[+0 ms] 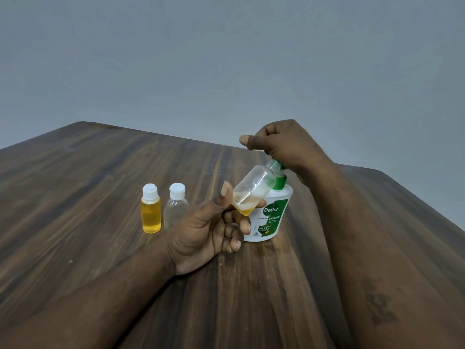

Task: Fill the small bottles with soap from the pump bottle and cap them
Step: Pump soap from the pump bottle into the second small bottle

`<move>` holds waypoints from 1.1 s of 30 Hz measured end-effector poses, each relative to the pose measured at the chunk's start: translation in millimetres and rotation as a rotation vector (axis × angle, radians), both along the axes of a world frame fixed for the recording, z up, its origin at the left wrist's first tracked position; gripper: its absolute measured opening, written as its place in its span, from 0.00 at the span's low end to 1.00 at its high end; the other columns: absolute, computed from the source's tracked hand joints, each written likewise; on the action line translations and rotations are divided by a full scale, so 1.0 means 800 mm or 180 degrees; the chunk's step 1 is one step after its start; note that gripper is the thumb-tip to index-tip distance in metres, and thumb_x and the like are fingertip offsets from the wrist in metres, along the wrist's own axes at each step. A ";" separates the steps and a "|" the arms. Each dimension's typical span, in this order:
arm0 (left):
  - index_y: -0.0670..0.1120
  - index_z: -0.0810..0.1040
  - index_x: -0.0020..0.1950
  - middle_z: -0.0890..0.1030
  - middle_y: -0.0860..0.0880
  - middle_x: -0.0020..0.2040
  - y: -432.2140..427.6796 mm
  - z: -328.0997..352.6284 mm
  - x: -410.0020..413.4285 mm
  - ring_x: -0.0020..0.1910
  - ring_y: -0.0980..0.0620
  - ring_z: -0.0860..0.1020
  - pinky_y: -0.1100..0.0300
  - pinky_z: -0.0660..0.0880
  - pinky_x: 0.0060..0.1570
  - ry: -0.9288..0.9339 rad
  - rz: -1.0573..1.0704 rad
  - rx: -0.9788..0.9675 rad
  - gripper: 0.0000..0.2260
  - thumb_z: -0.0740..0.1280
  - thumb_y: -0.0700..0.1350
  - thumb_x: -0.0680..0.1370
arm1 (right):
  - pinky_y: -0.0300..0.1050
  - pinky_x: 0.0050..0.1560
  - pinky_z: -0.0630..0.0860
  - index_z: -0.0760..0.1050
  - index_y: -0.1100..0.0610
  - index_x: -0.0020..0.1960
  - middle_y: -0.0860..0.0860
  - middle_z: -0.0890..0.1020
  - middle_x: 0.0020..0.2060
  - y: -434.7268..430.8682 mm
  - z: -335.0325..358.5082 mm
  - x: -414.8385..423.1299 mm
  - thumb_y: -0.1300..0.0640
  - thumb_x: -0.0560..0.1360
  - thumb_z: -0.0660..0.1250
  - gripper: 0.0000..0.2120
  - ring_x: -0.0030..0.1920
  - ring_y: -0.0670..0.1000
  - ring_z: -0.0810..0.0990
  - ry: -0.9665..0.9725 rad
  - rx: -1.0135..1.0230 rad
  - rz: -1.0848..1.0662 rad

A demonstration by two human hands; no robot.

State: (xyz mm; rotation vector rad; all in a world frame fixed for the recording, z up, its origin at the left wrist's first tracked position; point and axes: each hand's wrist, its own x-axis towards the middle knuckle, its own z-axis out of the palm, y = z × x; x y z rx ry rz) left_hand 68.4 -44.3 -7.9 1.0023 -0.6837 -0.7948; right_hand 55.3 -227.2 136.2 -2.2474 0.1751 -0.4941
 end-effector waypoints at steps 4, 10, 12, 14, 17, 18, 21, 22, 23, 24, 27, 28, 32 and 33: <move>0.25 0.62 0.70 0.78 0.46 0.39 -0.001 0.000 0.001 0.34 0.53 0.79 0.59 0.77 0.34 0.0065 -0.0026 -0.0032 0.51 0.71 0.68 0.71 | 0.46 0.40 0.72 0.86 0.58 0.43 0.49 0.78 0.35 0.000 -0.008 0.002 0.46 0.70 0.80 0.14 0.35 0.50 0.75 0.0755 0.0167 0.0125; 0.26 0.62 0.71 0.80 0.47 0.40 -0.001 0.000 0.004 0.35 0.53 0.80 0.59 0.77 0.34 0.0076 0.0002 -0.0031 0.50 0.70 0.68 0.71 | 0.48 0.43 0.71 0.86 0.56 0.43 0.49 0.76 0.35 -0.002 -0.009 0.002 0.44 0.70 0.80 0.15 0.34 0.50 0.74 0.0773 0.0253 0.0109; 0.26 0.62 0.71 0.80 0.46 0.40 -0.003 -0.001 0.004 0.35 0.53 0.80 0.59 0.77 0.34 0.0092 -0.0037 -0.0028 0.49 0.70 0.67 0.72 | 0.45 0.41 0.71 0.84 0.58 0.42 0.48 0.77 0.34 -0.001 -0.004 -0.001 0.44 0.71 0.79 0.17 0.36 0.48 0.74 0.0455 0.0180 0.0044; 0.27 0.61 0.72 0.79 0.45 0.41 -0.004 -0.004 0.005 0.36 0.51 0.80 0.57 0.78 0.35 0.0138 -0.0020 -0.0004 0.48 0.68 0.66 0.73 | 0.43 0.41 0.72 0.82 0.60 0.41 0.46 0.80 0.34 0.000 -0.001 -0.001 0.43 0.71 0.79 0.19 0.38 0.46 0.77 -0.0003 0.0010 -0.0006; 0.25 0.61 0.70 0.75 0.42 0.41 -0.005 -0.006 0.006 0.35 0.49 0.77 0.56 0.76 0.35 0.0224 -0.0027 -0.0017 0.45 0.66 0.65 0.76 | 0.42 0.40 0.71 0.84 0.59 0.43 0.43 0.80 0.31 0.003 0.002 -0.002 0.41 0.72 0.78 0.20 0.35 0.43 0.76 -0.0025 -0.0160 0.0046; 0.24 0.62 0.68 0.75 0.41 0.41 -0.006 -0.007 0.007 0.35 0.49 0.77 0.56 0.76 0.35 0.0240 -0.0033 -0.0021 0.44 0.65 0.65 0.76 | 0.42 0.39 0.70 0.85 0.58 0.43 0.42 0.78 0.28 0.003 0.001 -0.003 0.42 0.73 0.77 0.18 0.33 0.43 0.75 0.0162 -0.0166 0.0067; 0.24 0.61 0.69 0.76 0.43 0.42 -0.004 -0.008 0.008 0.36 0.51 0.78 0.57 0.77 0.35 0.0264 -0.0040 -0.0049 0.44 0.65 0.63 0.75 | 0.45 0.41 0.72 0.87 0.57 0.45 0.45 0.78 0.30 0.000 -0.007 0.000 0.44 0.73 0.77 0.15 0.32 0.47 0.75 0.0766 -0.0010 0.0121; 0.25 0.61 0.70 0.77 0.43 0.42 -0.004 -0.008 0.008 0.36 0.51 0.78 0.58 0.77 0.35 0.0281 -0.0027 -0.0055 0.44 0.65 0.64 0.76 | 0.47 0.43 0.73 0.87 0.57 0.46 0.47 0.79 0.32 -0.001 -0.010 0.001 0.44 0.72 0.78 0.15 0.33 0.48 0.76 0.0832 0.0047 0.0132; 0.25 0.61 0.70 0.77 0.44 0.42 -0.004 -0.008 0.009 0.36 0.51 0.78 0.58 0.77 0.35 0.0292 -0.0016 -0.0065 0.43 0.64 0.64 0.77 | 0.48 0.44 0.73 0.87 0.57 0.46 0.48 0.79 0.34 -0.001 -0.011 0.002 0.45 0.72 0.78 0.15 0.34 0.49 0.76 0.0841 0.0060 0.0144; 0.26 0.61 0.71 0.77 0.45 0.42 -0.004 -0.008 0.009 0.36 0.52 0.78 0.58 0.77 0.35 0.0293 -0.0013 -0.0084 0.43 0.64 0.64 0.77 | 0.48 0.44 0.73 0.87 0.57 0.46 0.48 0.78 0.35 -0.001 -0.010 0.002 0.44 0.72 0.78 0.15 0.35 0.49 0.75 0.0834 0.0069 0.0141; 0.26 0.61 0.71 0.77 0.43 0.42 -0.006 -0.006 0.009 0.36 0.51 0.79 0.57 0.77 0.35 0.0308 -0.0052 -0.0087 0.44 0.66 0.64 0.76 | 0.44 0.40 0.71 0.85 0.56 0.42 0.43 0.78 0.28 0.000 -0.004 -0.001 0.45 0.73 0.78 0.14 0.32 0.44 0.76 0.0611 0.0123 0.0111; 0.26 0.62 0.70 0.76 0.42 0.42 -0.007 -0.006 0.010 0.35 0.50 0.78 0.56 0.77 0.35 0.0326 -0.0070 -0.0073 0.43 0.65 0.64 0.77 | 0.43 0.40 0.72 0.84 0.56 0.41 0.42 0.80 0.27 0.001 -0.003 -0.002 0.45 0.73 0.78 0.15 0.32 0.42 0.78 0.0408 0.0078 0.0063; 0.26 0.61 0.71 0.73 0.39 0.43 -0.007 -0.009 0.015 0.36 0.47 0.76 0.54 0.76 0.35 0.0477 -0.0004 -0.0048 0.38 0.59 0.62 0.81 | 0.46 0.46 0.80 0.83 0.60 0.42 0.49 0.87 0.41 0.007 -0.002 -0.001 0.42 0.72 0.78 0.20 0.45 0.48 0.84 -0.0287 -0.0310 -0.0219; 0.27 0.60 0.71 0.74 0.40 0.43 -0.007 -0.009 0.016 0.36 0.48 0.77 0.54 0.76 0.35 0.0515 0.0019 -0.0058 0.38 0.59 0.62 0.81 | 0.45 0.44 0.79 0.84 0.58 0.41 0.48 0.86 0.40 0.007 -0.001 -0.001 0.42 0.73 0.78 0.19 0.44 0.47 0.84 -0.0269 -0.0356 -0.0222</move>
